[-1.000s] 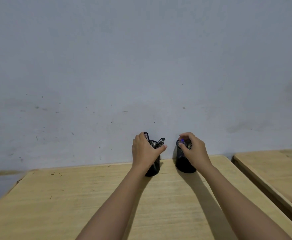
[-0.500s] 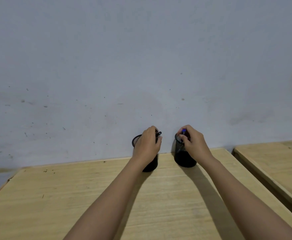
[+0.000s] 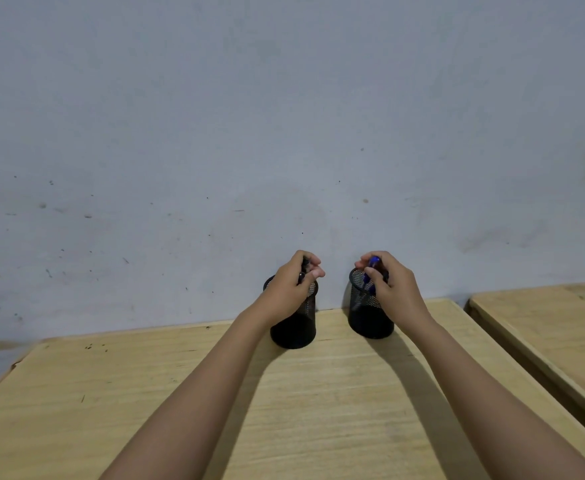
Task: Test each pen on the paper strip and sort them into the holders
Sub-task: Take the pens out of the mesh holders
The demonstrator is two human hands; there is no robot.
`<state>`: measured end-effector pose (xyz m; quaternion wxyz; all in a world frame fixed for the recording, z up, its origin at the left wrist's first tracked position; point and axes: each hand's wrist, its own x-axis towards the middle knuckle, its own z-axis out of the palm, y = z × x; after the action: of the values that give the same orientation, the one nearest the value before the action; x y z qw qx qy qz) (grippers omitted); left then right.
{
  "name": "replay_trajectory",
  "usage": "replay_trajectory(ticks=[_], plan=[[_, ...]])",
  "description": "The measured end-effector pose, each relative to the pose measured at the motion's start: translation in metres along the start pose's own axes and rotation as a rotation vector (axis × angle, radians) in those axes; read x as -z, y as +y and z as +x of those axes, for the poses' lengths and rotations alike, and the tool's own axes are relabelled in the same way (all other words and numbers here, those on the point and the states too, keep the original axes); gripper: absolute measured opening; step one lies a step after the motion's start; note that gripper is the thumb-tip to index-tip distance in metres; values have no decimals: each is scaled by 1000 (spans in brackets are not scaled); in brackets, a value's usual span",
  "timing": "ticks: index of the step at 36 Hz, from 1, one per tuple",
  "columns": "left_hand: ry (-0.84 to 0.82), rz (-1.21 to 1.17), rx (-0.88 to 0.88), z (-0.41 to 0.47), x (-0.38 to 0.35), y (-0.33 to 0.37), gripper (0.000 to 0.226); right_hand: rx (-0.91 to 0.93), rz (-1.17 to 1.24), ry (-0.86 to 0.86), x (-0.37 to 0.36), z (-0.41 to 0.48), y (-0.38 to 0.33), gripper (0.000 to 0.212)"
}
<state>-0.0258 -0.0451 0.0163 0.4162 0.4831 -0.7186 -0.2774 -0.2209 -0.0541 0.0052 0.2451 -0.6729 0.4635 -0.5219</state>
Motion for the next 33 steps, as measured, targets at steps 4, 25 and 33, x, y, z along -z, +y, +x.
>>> replay_trajectory(ticks=[4, 25, 33], plan=[[-8, -35, -9, 1, 2, 4, 10, 13, -14, 15, 1, 0, 0, 19], [1, -47, -85, 0, 17, 50, 11, 83, -12, 96, 20, -4, -39, 22], [37, -60, -161, -17, 33, 88, 10, 165, -13, 112, 33, -19, -83, 23]])
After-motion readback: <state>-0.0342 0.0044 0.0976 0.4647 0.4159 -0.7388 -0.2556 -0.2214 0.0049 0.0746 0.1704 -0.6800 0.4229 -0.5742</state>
